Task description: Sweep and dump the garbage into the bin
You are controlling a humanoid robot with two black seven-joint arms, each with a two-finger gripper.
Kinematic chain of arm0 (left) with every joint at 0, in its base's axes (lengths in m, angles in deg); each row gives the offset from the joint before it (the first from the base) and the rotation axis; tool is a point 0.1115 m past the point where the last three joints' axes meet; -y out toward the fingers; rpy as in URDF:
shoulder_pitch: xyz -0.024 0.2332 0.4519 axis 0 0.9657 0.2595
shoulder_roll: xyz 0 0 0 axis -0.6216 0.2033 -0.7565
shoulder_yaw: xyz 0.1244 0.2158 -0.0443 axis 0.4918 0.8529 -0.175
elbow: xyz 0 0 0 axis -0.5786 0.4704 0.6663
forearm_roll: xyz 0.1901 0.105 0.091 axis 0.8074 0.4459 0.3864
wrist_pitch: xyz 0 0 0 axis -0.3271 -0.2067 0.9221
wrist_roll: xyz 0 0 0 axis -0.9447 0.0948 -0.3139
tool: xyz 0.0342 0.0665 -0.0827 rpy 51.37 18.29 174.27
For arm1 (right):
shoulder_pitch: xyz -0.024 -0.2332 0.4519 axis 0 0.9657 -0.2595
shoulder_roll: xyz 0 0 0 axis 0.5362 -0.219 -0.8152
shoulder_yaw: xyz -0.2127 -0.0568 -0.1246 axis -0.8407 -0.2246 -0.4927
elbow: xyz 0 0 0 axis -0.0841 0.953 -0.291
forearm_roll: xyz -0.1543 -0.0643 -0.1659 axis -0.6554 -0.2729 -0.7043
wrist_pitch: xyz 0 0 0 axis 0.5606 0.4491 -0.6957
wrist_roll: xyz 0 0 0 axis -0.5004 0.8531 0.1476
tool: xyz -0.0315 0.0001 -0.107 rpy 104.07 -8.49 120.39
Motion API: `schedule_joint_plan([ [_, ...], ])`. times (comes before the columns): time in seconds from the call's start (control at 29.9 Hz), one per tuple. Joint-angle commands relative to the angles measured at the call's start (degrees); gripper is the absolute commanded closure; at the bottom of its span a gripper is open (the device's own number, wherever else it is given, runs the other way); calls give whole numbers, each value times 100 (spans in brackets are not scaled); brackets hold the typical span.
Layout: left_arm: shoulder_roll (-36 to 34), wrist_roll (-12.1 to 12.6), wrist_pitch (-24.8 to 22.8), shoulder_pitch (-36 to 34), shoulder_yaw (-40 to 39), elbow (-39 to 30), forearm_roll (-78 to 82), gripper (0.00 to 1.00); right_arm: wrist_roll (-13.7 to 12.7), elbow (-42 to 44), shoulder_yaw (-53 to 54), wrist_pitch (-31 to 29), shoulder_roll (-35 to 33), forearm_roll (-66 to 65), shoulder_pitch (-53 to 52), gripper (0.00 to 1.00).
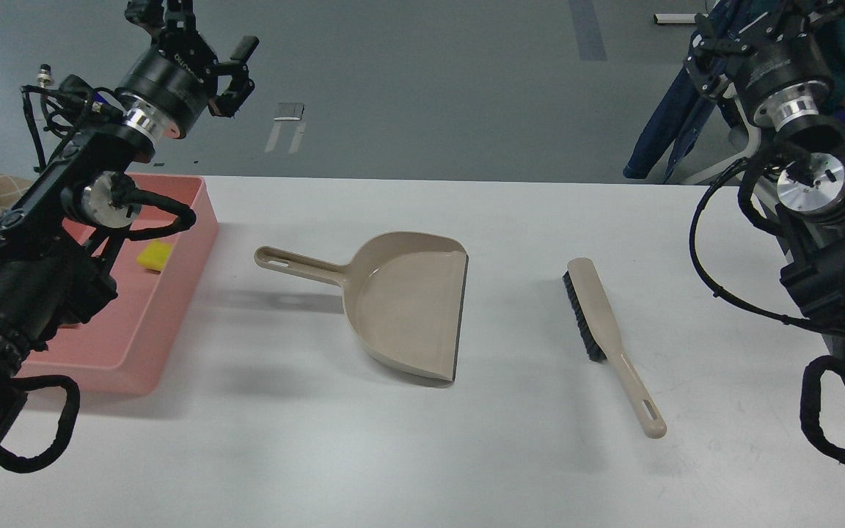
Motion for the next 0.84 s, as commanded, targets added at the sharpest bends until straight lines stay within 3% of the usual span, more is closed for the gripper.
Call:
schedule_joint_plan([
  [0.0,165,167,-239,173,8,14,-179,2,46,68,-2,-717,246,257,206,0],
  [0.17,341,265,-342,393,17,14,-197,2,-16,243,-72,-804,555,240,391,0],
  [0.47,491,282,-342,543,315,84,-171,2,-411,358,-476,-804,713,152,637,0],
  [0.8,693,230,-342,543,272,129,-197,2,-315,385,-371,-804,933,178,567,0],
])
